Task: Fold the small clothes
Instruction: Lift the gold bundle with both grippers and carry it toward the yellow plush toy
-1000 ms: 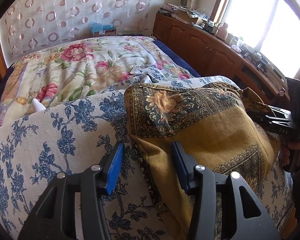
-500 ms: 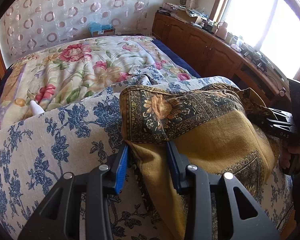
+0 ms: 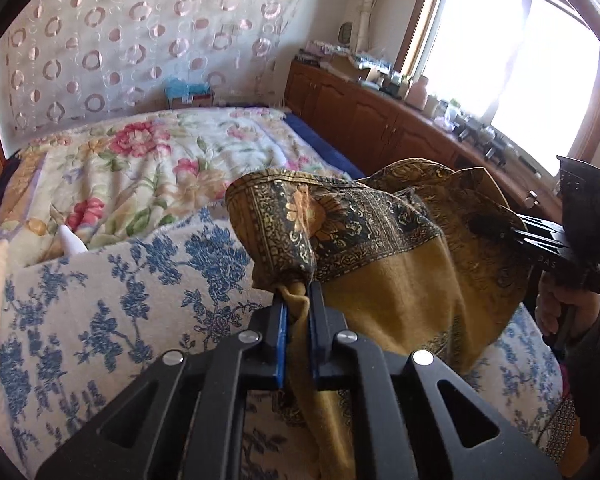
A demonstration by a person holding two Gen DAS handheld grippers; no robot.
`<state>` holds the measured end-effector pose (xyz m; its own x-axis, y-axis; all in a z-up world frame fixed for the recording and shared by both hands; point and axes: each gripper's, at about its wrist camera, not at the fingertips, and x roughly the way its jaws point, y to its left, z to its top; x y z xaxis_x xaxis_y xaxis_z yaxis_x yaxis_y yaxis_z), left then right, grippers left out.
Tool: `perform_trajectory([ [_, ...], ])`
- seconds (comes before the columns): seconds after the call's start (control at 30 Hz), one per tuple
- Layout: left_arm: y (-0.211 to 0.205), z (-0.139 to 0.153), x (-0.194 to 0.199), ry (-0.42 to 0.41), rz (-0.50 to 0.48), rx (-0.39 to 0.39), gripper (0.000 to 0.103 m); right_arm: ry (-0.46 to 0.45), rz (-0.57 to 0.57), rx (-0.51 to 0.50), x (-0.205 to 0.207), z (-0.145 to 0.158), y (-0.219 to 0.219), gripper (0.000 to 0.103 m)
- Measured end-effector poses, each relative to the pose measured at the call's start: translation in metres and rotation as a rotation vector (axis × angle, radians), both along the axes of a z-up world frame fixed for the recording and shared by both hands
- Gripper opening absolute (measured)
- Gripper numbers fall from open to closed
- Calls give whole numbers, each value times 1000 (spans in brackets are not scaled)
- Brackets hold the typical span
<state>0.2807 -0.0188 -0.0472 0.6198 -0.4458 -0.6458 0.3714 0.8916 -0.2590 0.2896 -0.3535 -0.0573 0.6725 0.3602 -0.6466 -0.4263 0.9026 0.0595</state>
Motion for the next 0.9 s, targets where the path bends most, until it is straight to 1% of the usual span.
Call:
perform_trajectory([
  [0.13,18,24,-27,-71,30,-13,6,-54,28,18,-8,24,13,9],
  [0.23,40,39,-46,-115,73,-20,6,-83,60,24,-6,39,33,9],
  [0.33,68,49,-68,-158,141,-1,6,-110,119,36,-5,50,60,9],
  [0.37,84,52,-77,-171,177,4,6,-121,147,40,-3,54,72,9],
  [0.43,103,54,-89,-187,223,18,6,-136,196,39,-2,59,97,9],
  [0.5,134,54,-104,-206,305,31,6,-151,252,36,6,64,128,9],
  [0.6,174,47,-119,-213,406,15,6,-180,343,24,16,71,182,9],
  [0.7,206,34,-131,-214,503,14,6,-202,435,4,29,77,245,9],
  [0.73,213,29,-133,-212,527,12,6,-210,457,-2,30,77,258,9],
  [0.77,221,22,-135,-208,552,4,6,-230,492,-19,33,79,283,9],
  [0.9,249,-5,-147,-176,638,-39,6,-264,597,-64,39,80,358,9],
])
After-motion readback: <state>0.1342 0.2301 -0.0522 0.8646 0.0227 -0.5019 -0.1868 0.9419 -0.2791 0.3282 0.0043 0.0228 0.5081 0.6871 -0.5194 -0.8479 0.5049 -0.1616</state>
